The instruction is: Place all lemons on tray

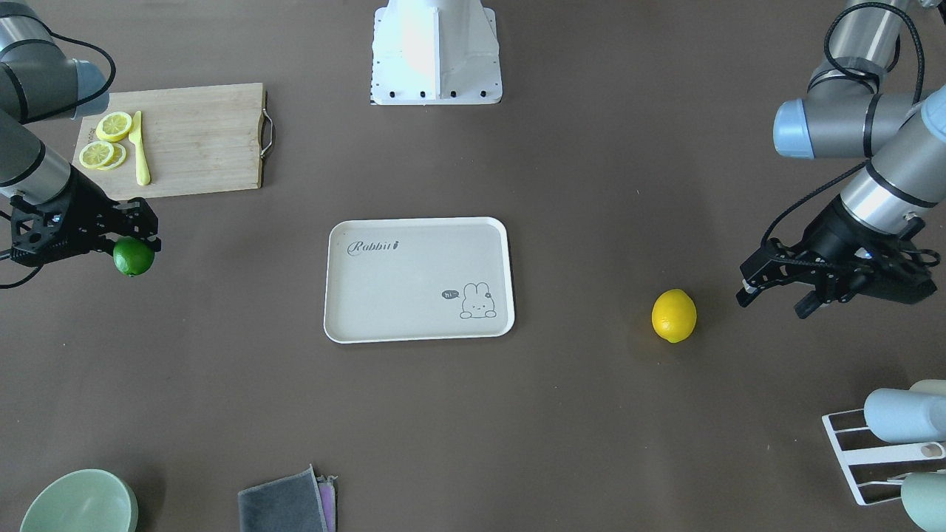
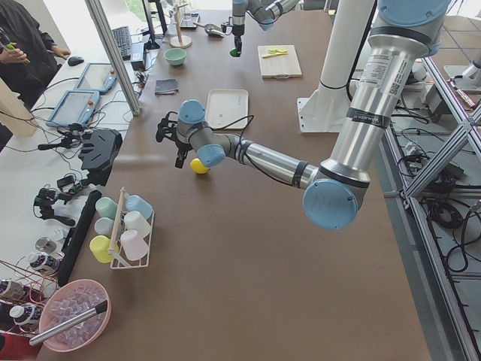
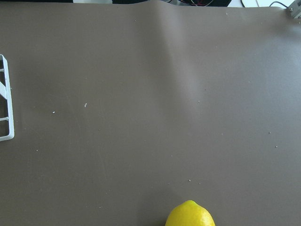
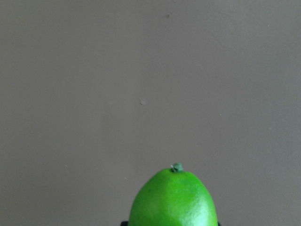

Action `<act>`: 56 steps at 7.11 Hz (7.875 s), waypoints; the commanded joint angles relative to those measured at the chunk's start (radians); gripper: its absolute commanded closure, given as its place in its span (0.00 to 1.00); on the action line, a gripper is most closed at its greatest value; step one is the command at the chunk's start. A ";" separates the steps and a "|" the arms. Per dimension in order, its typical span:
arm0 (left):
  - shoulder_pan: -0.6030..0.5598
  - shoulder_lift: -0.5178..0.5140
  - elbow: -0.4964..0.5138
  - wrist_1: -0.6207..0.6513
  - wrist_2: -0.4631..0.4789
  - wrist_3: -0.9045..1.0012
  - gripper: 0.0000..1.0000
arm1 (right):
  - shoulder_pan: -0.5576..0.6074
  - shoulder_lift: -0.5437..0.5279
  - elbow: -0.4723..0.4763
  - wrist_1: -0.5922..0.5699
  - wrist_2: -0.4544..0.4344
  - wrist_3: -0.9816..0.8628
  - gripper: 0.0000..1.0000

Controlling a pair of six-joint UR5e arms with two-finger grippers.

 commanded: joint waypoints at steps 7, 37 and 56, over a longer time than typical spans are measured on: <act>0.248 -0.020 0.057 -0.048 0.236 0.082 0.03 | -0.014 0.143 0.159 -0.245 -0.004 0.132 1.00; 0.584 -0.405 0.120 0.121 0.560 -0.513 0.68 | -0.371 0.582 -0.296 -0.118 -0.376 0.482 0.66; -0.467 0.246 -0.148 0.511 0.047 0.808 0.02 | 0.435 -0.032 -0.054 -0.306 0.089 -0.565 0.00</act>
